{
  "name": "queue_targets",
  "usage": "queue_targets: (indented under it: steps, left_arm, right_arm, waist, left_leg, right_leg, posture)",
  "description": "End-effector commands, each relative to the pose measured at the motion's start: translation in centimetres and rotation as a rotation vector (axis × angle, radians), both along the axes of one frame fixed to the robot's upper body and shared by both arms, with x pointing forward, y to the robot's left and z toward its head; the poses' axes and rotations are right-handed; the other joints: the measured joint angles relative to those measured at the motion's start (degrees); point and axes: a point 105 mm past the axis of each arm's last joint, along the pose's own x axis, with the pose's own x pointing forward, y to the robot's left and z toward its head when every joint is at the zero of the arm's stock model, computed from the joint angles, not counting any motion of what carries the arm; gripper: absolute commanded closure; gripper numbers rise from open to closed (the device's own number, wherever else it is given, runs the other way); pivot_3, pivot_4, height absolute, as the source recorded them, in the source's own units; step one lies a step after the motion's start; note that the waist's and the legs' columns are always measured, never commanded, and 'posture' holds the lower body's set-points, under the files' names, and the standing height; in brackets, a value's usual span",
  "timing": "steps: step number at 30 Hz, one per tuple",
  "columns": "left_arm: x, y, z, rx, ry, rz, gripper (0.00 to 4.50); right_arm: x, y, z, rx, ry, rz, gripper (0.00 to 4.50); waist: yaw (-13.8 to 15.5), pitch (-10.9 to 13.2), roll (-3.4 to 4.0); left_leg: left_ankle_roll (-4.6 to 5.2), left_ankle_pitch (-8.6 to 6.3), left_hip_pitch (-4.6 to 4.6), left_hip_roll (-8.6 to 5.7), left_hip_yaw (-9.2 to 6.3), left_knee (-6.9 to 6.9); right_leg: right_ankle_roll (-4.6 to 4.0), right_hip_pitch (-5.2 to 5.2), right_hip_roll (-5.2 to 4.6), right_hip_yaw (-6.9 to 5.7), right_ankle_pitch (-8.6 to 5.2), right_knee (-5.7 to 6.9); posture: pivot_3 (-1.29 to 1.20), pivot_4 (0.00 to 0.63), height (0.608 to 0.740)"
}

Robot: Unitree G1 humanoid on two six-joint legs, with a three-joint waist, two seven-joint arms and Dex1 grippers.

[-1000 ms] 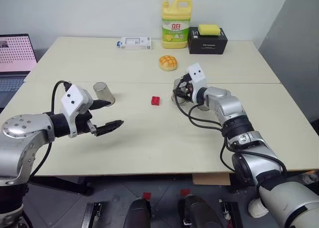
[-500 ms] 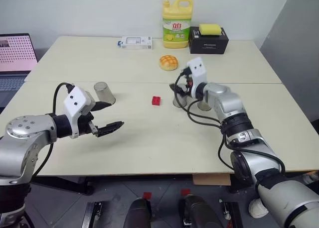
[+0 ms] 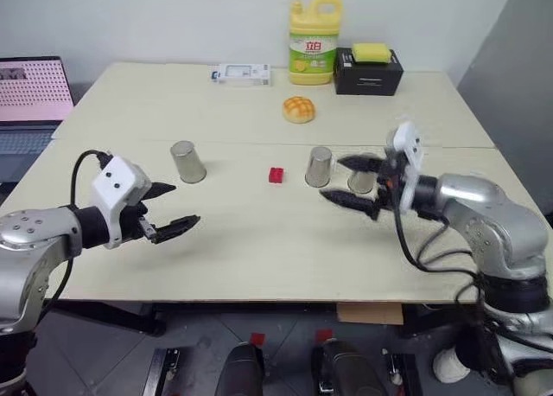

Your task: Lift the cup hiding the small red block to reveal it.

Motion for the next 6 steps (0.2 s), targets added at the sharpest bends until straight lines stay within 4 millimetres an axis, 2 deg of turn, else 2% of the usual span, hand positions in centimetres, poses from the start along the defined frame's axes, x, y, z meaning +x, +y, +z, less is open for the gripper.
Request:
queue_targets:
  steps: [1,6]
  left_arm:
    - [-0.21,0.18,1.54,0.018,-0.038,-0.013,0.00]
    - [-0.03,0.16,1.63,0.031,-0.031,-0.031,0.00]
  right_arm:
    - [-1.01,-0.46,0.64,-0.026,-0.076,0.011,0.03]
    - [-0.99,-1.27,-0.03,-0.031,-0.076,-0.049,0.03]
  waist:
    - [-0.35,0.00,0.00]
    - [-0.32,0.00,0.00]
  left_leg:
    - [0.00,0.00,0.02,-0.01,0.01,0.00]
    - [0.00,0.00,0.24,-0.02,0.00,-0.02]
  right_leg:
    - [0.00,-0.01,0.03,0.02,0.00,0.04]
    - [-0.03,0.00,0.17,-0.03,0.01,0.17]
  posture:
    - [0.00,0.150,0.740]
    - [0.00,0.150,0.740]
